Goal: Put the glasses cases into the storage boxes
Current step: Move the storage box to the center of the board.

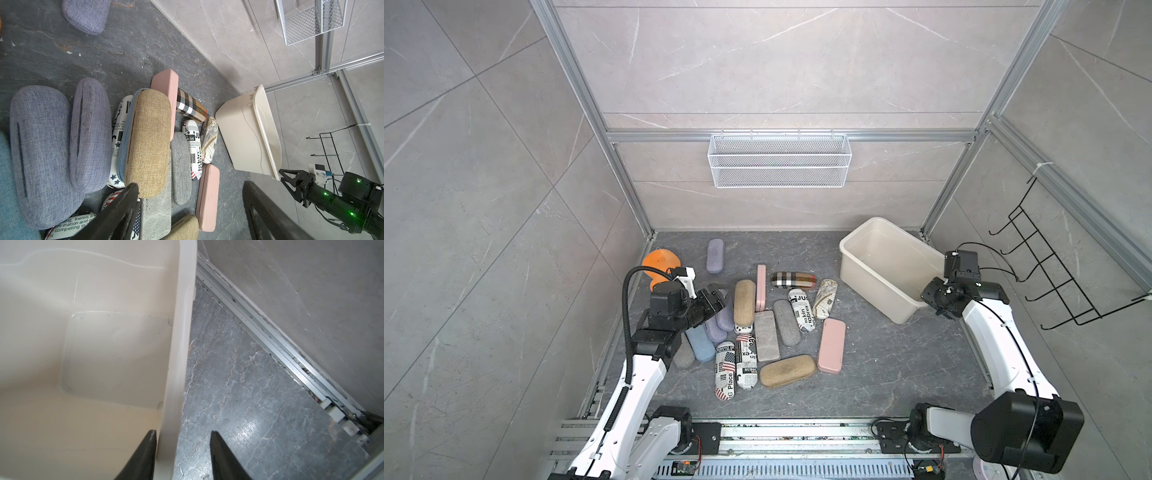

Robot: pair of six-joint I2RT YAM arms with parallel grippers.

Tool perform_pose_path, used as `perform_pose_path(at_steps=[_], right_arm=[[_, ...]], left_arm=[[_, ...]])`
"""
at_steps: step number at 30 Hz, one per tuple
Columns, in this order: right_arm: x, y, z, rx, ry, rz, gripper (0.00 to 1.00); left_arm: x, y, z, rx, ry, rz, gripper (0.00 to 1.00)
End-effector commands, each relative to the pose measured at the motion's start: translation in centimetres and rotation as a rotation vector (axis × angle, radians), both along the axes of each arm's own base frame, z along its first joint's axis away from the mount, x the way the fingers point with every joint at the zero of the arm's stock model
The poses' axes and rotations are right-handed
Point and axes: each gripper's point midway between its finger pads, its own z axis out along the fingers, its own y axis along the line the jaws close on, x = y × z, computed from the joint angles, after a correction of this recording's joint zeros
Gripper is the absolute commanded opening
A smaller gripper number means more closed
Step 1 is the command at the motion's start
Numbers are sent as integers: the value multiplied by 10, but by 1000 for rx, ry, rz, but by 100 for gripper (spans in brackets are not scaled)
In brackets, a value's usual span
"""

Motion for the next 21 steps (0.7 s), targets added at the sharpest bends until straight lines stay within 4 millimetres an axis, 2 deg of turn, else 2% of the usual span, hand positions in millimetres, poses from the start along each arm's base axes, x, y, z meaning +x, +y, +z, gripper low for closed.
perform_pose_path(at_steps=[1, 7, 12, 15, 17, 18, 20, 21], right_arm=[[-15, 6, 4, 6, 17, 24, 50], [-14, 15, 35, 3, -56, 64, 57], [-4, 31, 77, -63, -131, 145, 58], [11, 59, 99, -72, -187, 268, 57], [29, 91, 111, -53, -232, 402, 56], [38, 113, 115, -34, -249, 504, 56], [53, 147, 117, -26, -252, 667, 56], [60, 156, 115, -50, -234, 707, 56]], left_arm=[[-4, -2, 6, -8, -22, -10, 81], [-4, -2, 9, -4, -29, -13, 82], [-4, -1, 8, 4, -27, -8, 83], [-3, 0, 8, 7, -27, -2, 83], [-2, 1, 5, 8, -24, 8, 83], [-1, 1, 4, 7, -22, 10, 83], [0, 1, 2, 7, -17, 14, 83], [0, 2, 1, 8, -9, 17, 83]])
